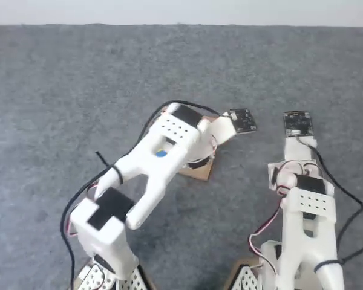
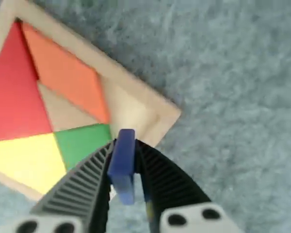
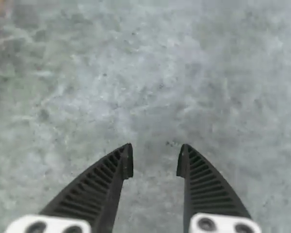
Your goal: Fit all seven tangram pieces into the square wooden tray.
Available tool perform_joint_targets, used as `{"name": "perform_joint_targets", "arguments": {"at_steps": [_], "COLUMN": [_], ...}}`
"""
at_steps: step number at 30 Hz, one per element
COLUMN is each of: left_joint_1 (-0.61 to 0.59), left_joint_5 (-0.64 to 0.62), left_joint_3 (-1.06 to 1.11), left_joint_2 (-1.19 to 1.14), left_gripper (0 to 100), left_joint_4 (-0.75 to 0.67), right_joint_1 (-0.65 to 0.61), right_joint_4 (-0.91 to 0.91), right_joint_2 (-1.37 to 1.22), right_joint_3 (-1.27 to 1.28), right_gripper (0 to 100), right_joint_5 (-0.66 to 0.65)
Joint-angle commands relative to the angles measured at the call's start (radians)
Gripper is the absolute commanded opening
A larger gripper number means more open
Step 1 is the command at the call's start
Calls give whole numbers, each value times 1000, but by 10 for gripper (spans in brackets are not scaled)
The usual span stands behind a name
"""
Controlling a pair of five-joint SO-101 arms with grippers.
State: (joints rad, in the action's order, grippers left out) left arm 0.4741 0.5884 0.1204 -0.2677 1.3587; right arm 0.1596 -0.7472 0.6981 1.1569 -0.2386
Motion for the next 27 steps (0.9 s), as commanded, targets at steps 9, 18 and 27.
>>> {"name": "perform_joint_targets", "arguments": {"at_steps": [9,18,27], "left_joint_1": [20,21,21], "left_joint_5": [25,78,98], "left_joint_3": [-58,-58,-53], "left_joint_2": [-31,-35,-37], "left_gripper": [13,13,36], "left_joint_4": [-34,-37,-83], "right_joint_1": [130,127,99], "right_joint_4": [-16,-94,-99], "right_joint_2": [311,650,676], "right_joint_3": [23,135,150], "right_gripper": [162,162,162], "right_joint_5": [112,110,103]}}
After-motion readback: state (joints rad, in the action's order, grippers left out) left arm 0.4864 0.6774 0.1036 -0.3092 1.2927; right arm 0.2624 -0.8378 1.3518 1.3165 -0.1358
